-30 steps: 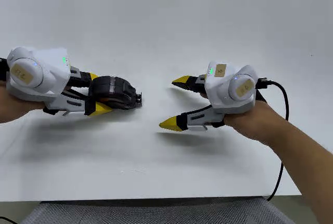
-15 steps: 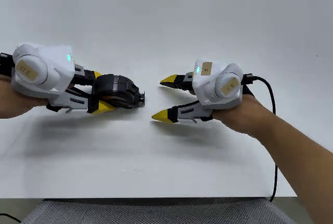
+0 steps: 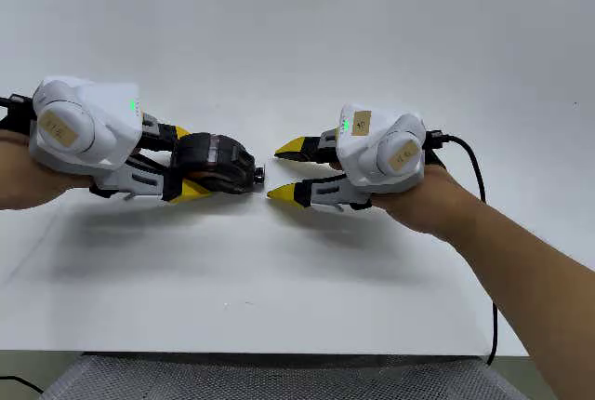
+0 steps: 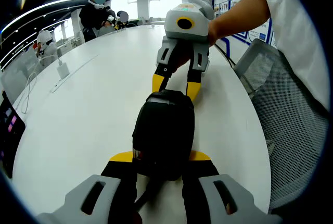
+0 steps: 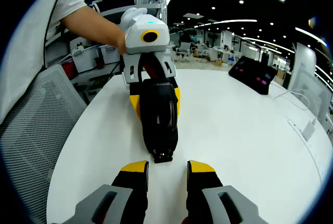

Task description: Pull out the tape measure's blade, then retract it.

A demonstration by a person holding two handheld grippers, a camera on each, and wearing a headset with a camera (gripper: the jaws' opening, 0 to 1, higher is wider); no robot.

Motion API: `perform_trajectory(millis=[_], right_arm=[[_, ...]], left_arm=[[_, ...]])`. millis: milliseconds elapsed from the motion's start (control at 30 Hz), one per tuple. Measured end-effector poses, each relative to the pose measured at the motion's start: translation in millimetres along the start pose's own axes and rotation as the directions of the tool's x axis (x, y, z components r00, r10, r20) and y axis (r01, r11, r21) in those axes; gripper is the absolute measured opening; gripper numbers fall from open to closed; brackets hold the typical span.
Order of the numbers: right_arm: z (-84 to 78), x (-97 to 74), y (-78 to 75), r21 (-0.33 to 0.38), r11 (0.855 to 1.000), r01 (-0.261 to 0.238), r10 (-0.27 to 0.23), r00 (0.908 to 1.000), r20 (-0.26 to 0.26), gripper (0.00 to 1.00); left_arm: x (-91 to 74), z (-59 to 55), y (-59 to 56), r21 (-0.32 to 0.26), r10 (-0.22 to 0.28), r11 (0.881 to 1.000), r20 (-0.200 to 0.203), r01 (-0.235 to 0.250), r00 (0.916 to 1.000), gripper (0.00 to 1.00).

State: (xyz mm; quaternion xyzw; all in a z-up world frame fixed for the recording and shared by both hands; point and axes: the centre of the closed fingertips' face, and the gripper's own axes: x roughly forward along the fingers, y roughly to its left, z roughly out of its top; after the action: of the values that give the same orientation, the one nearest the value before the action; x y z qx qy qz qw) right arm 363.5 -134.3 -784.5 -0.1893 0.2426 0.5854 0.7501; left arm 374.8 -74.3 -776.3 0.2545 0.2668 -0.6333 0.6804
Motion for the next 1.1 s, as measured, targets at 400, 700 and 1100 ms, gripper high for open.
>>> perform_trajectory(millis=[400,700,1100], right_arm=[[3.4,9.6,2.1,-0.03,0.999,-0.026,0.026,0.9995,0.016,0.17],[6.0,16.0,6.7,-0.055,0.997,-0.049,0.05,0.9985,0.022,0.12],[5.5,15.2,7.5,-0.052,0.997,-0.059,0.061,0.9977,0.028,0.1]], left_arm=[[0.6,-0.4,0.0,0.008,-0.006,1.0,0.0,0.006,1.0,0.28],[0.5,-0.2,-0.5,0.011,-0.007,1.0,0.002,0.007,1.0,0.28],[0.5,-0.1,-0.5,0.012,-0.006,1.0,0.0,0.006,1.0,0.28]])
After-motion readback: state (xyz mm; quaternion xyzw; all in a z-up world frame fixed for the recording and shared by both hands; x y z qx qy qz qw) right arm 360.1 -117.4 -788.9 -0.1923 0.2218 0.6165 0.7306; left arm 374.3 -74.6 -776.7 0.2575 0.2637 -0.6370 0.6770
